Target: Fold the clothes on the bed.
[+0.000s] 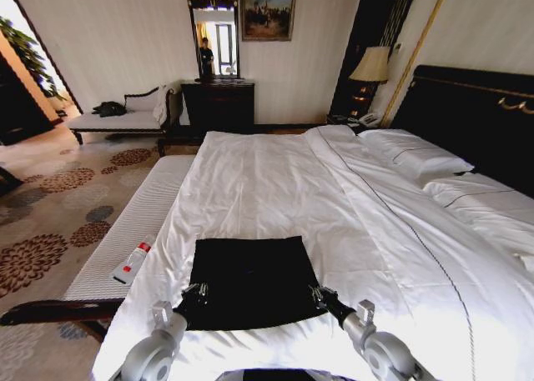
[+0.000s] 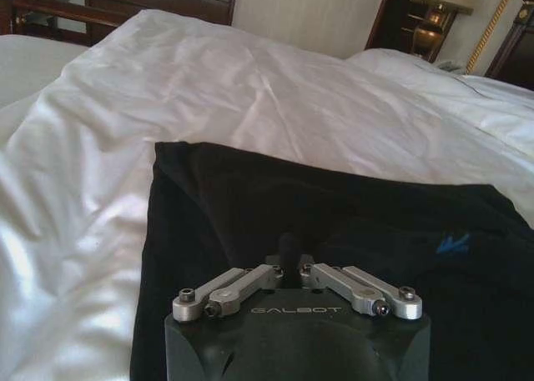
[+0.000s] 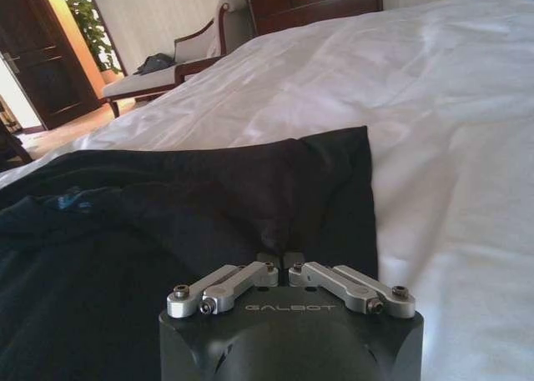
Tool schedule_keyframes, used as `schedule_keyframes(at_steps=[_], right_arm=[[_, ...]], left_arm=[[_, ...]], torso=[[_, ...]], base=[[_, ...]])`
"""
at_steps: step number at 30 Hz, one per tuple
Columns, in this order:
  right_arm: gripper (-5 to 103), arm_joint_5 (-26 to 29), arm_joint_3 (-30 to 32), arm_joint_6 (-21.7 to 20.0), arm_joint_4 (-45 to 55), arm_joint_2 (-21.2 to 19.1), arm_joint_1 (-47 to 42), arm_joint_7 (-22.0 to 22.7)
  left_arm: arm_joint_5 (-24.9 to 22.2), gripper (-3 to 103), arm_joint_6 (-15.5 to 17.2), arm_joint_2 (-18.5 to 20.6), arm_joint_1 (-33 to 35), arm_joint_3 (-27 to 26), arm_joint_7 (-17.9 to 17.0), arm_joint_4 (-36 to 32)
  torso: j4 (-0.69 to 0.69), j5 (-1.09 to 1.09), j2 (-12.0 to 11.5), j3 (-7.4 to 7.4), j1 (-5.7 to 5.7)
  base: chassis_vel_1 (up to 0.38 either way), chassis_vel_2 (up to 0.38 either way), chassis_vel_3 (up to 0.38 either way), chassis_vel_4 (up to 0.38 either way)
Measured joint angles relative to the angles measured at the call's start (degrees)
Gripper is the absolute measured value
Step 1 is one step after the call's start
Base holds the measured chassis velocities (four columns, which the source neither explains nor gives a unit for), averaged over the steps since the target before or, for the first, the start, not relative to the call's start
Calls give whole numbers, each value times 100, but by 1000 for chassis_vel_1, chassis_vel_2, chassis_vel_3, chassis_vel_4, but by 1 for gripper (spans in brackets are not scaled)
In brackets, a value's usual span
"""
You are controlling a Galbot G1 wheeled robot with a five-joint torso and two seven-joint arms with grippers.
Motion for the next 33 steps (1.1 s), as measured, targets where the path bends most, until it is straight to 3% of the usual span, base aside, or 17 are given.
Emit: schedule_keyframes(at_steps=[14, 33], right_arm=[[1, -136, -61, 0, 131, 63, -109, 54], [1, -208, 56, 40, 254, 13, -378, 68]], left_arm=[[-79, 2, -41, 211, 435, -492, 70, -153], [10, 2, -94, 77, 695, -614, 144, -163]], torso=[[0, 1, 0, 0, 0], [0, 0, 0, 0, 0]], base=[[0, 0, 0, 0], [0, 0, 0, 0]])
